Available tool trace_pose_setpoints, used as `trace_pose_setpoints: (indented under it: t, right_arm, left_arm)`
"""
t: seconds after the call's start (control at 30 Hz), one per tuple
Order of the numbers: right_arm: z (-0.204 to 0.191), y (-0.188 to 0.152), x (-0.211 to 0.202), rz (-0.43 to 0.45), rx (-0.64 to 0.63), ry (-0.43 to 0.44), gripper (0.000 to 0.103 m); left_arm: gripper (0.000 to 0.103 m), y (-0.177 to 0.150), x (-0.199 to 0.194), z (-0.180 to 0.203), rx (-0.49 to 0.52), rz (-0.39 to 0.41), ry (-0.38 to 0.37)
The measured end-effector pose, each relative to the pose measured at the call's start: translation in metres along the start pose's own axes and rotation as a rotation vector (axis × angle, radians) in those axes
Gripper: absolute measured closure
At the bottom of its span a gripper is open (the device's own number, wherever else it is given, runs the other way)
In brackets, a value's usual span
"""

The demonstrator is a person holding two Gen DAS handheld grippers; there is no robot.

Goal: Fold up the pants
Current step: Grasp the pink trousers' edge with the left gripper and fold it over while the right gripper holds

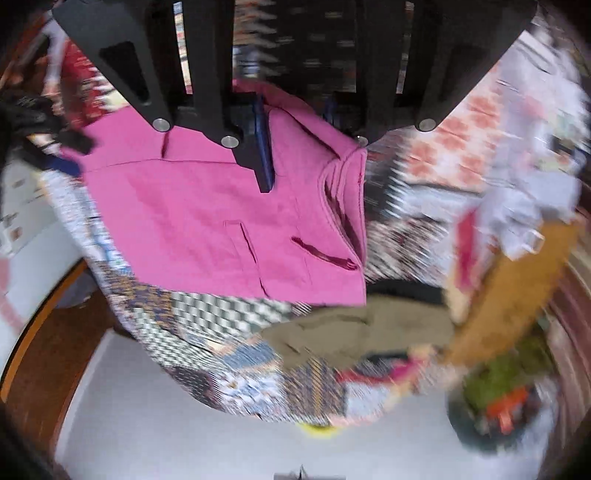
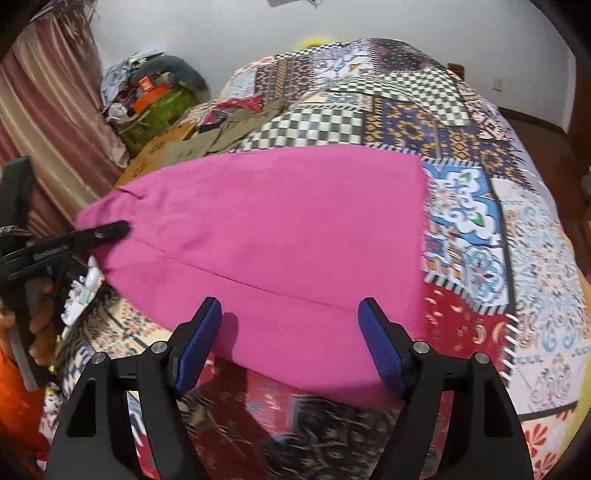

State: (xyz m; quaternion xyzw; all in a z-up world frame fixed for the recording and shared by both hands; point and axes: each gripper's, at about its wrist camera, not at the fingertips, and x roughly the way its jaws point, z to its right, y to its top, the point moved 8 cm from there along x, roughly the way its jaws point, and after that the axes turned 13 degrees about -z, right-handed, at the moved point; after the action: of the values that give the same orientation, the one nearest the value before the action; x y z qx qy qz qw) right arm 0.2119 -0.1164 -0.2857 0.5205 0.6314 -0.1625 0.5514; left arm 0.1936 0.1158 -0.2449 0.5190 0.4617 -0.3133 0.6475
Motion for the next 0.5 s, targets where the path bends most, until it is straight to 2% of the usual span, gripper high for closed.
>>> trace_pose_setpoints:
  t: [0.03, 0.07, 0.17, 0.27, 0.37, 0.5]
  right_arm:
    - [0.003, -0.002, 0.000, -0.007, 0.001, -0.015, 0.030]
    - [0.005, -0.004, 0.001, -0.014, 0.002, -0.031, 0.030]
    - [0.008, -0.009, 0.003, -0.014, -0.002, -0.037, 0.030]
    - [0.008, -0.008, 0.003, -0.014, 0.002, -0.037, 0.028]
    - [0.007, -0.007, 0.005, -0.009, 0.001, -0.042, 0.028]
    - [0.008, -0.007, 0.005, -0.009, 0.000, -0.035, 0.028]
  left_arm:
    - [0.080, 0.001, -0.006, -0.005, 0.026, 0.034, 0.072]
    - [0.080, 0.002, -0.011, -0.007, 0.044, 0.057, 0.114]
    - [0.080, 0.005, -0.020, -0.006, 0.087, 0.098, 0.165]
    - [0.082, 0.011, -0.031, 0.011, 0.137, 0.154, 0.212]
    - [0.083, 0.020, -0.044, 0.034, 0.184, 0.205, 0.196]
    - [0.085, 0.038, -0.059, 0.074, 0.250, 0.244, 0.111]
